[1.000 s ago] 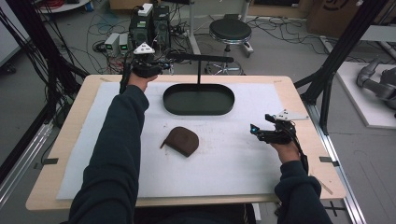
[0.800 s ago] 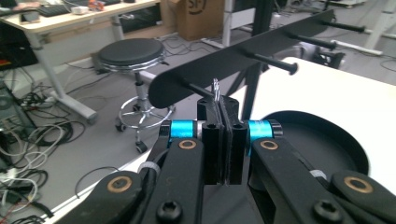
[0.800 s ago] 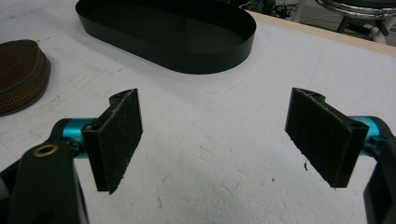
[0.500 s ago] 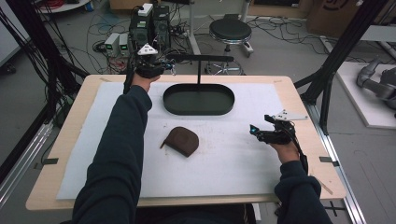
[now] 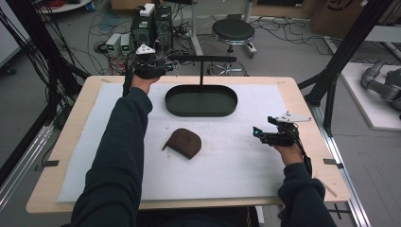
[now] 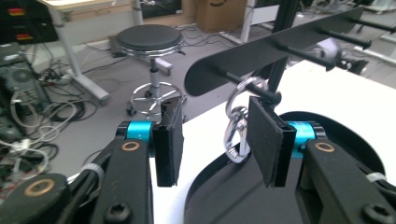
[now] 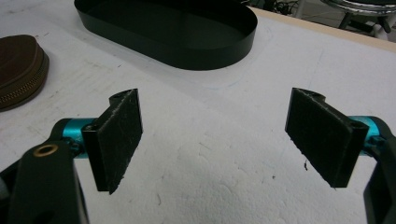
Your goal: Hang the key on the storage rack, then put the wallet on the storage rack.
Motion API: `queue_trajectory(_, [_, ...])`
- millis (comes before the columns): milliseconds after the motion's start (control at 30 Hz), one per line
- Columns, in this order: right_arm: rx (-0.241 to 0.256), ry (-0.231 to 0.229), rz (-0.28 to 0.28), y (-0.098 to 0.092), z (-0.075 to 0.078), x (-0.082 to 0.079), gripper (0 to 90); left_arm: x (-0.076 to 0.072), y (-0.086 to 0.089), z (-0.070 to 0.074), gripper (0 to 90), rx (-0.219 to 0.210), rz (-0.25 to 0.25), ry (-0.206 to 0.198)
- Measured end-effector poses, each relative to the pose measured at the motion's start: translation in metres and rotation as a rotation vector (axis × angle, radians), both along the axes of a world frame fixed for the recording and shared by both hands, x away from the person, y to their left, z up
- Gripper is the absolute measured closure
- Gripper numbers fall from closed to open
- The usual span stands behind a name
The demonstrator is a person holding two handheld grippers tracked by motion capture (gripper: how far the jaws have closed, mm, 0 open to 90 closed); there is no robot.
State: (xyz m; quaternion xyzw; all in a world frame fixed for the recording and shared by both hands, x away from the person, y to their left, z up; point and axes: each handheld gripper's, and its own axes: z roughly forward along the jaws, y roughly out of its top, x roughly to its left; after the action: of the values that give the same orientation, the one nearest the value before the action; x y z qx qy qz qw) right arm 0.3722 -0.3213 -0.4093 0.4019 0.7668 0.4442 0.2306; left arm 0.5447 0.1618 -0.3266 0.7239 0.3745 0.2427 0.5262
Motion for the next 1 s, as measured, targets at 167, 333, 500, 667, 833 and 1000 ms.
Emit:
queue_trajectory(167, [0.002,-0.003,0.006,0.001,0.000,0.000,19.3,-0.033,0.017,-0.002,48.2,-0.056,0.011,-0.010])
queue_trajectory(333, [-0.007,-0.004,0.012,0.007,0.001,0.002,19.3,-0.067,0.034,-0.009,25.2,-0.110,0.049,-0.010])
queue_trajectory(500, [-0.010,-0.004,0.008,0.014,0.003,0.005,19.3,-0.094,0.047,-0.020,15.6,-0.086,0.060,-0.014])
queue_trajectory(667, [-0.029,0.005,0.031,0.021,0.003,0.005,19.2,-0.129,0.058,-0.032,15.6,-0.083,0.073,-0.014])
queue_trajectory(833, [-0.015,0.010,0.056,0.028,0.004,0.006,19.2,-0.153,0.064,-0.040,15.7,-0.067,0.066,-0.027])
queue_trajectory(1000, [0.008,0.017,0.077,0.034,0.004,0.006,19.2,-0.172,0.071,-0.047,15.8,-0.043,0.073,-0.037])
